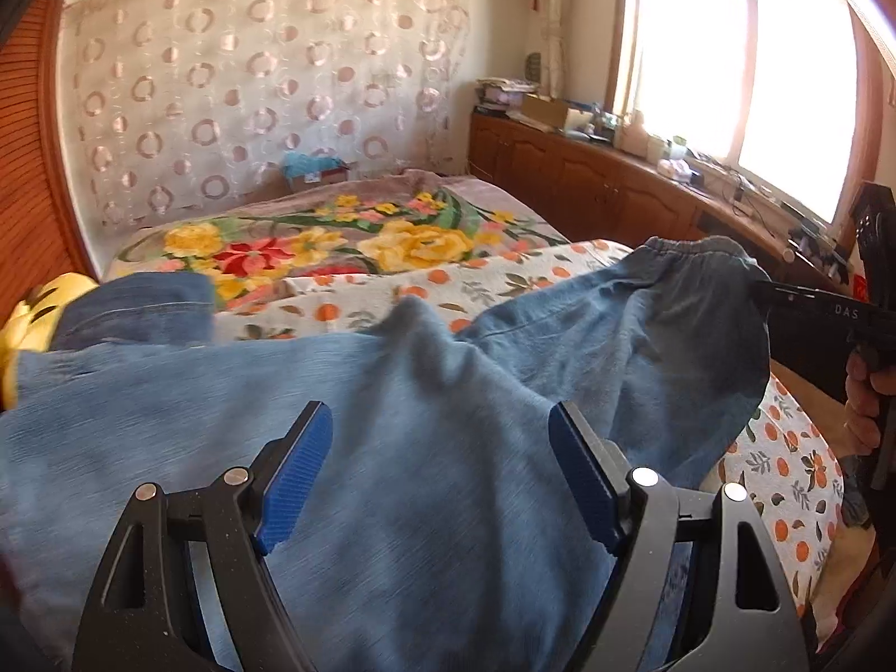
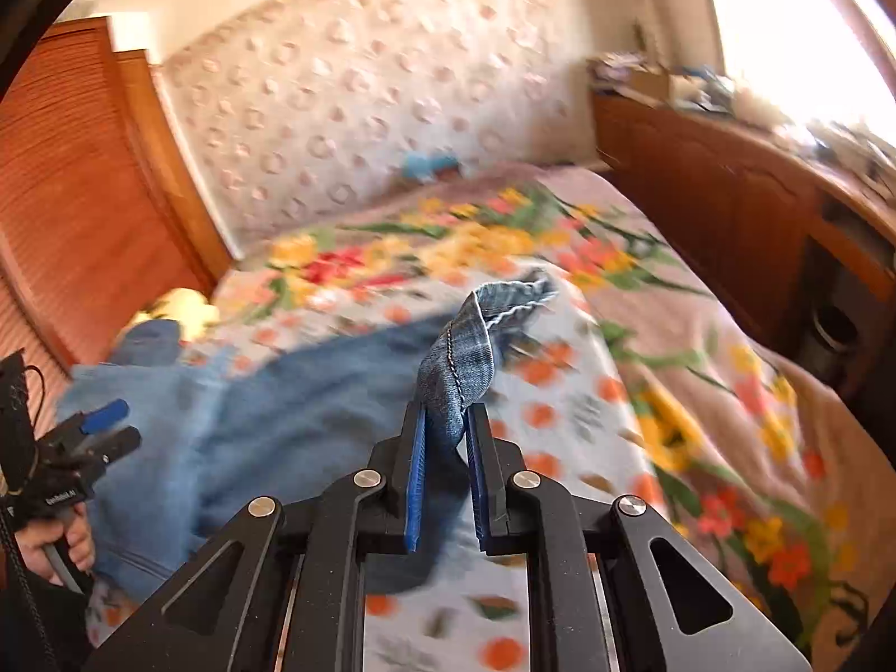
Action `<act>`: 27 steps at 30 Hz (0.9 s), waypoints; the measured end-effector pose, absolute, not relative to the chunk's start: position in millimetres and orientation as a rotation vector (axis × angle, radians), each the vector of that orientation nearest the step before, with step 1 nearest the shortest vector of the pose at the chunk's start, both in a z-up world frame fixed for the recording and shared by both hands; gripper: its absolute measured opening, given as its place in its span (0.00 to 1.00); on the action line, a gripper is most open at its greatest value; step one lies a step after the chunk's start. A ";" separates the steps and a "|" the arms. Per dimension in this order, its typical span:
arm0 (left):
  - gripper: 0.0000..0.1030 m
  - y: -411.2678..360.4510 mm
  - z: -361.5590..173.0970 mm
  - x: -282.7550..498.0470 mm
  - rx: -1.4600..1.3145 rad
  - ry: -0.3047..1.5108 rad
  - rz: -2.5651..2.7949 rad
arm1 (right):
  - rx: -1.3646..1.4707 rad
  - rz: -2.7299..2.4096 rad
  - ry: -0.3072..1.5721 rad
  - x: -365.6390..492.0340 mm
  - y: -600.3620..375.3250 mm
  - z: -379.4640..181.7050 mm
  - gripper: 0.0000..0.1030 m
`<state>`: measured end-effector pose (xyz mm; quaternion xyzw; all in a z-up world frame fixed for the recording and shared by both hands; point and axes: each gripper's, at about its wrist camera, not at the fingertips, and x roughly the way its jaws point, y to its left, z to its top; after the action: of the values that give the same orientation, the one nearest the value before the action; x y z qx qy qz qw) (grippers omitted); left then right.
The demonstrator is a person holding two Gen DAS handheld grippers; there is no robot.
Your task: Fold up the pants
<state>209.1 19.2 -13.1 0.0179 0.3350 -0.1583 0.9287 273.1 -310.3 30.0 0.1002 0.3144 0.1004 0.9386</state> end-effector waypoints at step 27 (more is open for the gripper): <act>0.78 190.8 7.4 66.0 -0.075 0.598 0.058 | -0.068 0.873 0.606 163.1 -17.2 55.4 0.17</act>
<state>66.0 190.8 7.4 -0.0371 0.2947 0.0285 0.9545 163.1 -17.2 55.4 -0.0325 0.2891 0.4161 0.8615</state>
